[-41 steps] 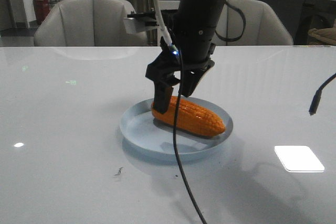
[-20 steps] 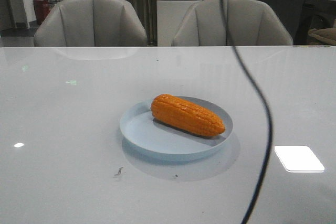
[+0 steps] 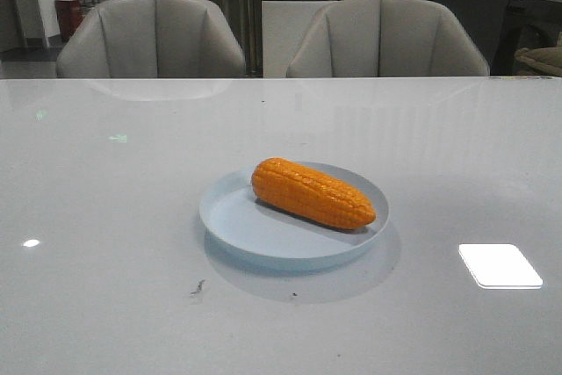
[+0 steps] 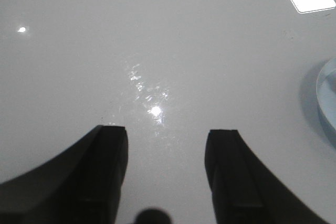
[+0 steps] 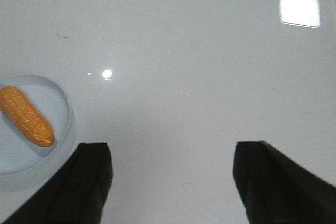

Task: Place corn on plate with both arms

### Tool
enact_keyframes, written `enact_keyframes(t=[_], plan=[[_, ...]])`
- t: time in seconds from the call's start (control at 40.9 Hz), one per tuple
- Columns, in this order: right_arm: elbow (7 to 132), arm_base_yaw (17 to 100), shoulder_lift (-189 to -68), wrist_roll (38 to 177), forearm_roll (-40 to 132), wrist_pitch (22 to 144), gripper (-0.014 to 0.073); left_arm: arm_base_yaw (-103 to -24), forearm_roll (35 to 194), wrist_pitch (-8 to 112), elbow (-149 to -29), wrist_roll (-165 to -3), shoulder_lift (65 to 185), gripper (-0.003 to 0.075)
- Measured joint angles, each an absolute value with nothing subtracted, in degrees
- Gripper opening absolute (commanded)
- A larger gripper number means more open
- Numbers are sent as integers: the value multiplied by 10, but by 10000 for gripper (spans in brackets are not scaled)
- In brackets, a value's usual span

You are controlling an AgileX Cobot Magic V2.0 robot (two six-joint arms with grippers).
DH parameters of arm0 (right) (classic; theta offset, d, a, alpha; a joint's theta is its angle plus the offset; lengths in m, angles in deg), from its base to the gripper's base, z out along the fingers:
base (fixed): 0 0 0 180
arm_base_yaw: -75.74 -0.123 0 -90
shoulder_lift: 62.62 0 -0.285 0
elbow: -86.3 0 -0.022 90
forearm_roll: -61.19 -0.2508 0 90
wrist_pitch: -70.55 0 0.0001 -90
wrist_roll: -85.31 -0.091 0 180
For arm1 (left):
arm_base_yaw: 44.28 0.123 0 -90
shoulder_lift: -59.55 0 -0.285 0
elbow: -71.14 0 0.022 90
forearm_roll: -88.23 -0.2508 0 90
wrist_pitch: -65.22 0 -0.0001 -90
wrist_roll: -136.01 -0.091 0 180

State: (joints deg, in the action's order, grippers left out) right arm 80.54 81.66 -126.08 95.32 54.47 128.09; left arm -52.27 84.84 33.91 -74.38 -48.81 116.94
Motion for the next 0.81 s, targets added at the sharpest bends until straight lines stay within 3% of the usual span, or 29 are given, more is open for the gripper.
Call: enact_keyframes(t=[0.294,0.514,0.808], plan=[[586,863,-1094,924,545,1255,583,-523,848,339,-744,-488,1169,400],[566,860,-1095,923,537,1240,583,-523,848,339,-744,-488,1169,400],[566,785,-1130,923,515,1228,583,-523,848,339,-744,-488,1169,400]])
